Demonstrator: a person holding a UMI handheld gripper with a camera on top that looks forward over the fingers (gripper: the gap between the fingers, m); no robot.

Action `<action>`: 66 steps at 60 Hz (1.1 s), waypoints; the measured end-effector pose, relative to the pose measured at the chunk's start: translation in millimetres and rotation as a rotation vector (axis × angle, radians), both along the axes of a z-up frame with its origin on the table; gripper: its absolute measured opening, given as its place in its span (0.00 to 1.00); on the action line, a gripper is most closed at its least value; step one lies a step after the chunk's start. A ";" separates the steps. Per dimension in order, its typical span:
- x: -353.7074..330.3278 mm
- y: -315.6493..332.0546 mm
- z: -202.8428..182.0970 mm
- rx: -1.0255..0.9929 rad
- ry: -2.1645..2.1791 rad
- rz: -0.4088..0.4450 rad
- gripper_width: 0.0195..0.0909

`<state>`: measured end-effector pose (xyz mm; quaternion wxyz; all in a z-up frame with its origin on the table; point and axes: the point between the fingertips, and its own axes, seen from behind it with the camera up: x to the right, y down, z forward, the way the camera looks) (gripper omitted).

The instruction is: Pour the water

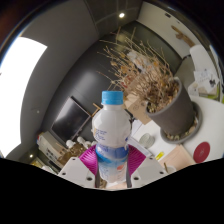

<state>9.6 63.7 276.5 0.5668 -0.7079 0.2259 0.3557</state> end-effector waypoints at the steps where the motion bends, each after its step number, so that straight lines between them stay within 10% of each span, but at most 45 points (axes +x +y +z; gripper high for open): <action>1: 7.9 0.9 4.9 0.014 -0.050 -0.011 0.21; 19: 159.8 -5.6 -51.9 -0.011 -0.689 -0.177 0.21; 47: 199.4 -10.6 -216.7 -0.157 -0.850 -0.141 0.23; 59: 197.2 -13.9 -219.6 -0.172 -0.869 -0.151 0.45; 66: 196.9 -26.5 -217.6 -0.235 -0.864 -0.133 0.92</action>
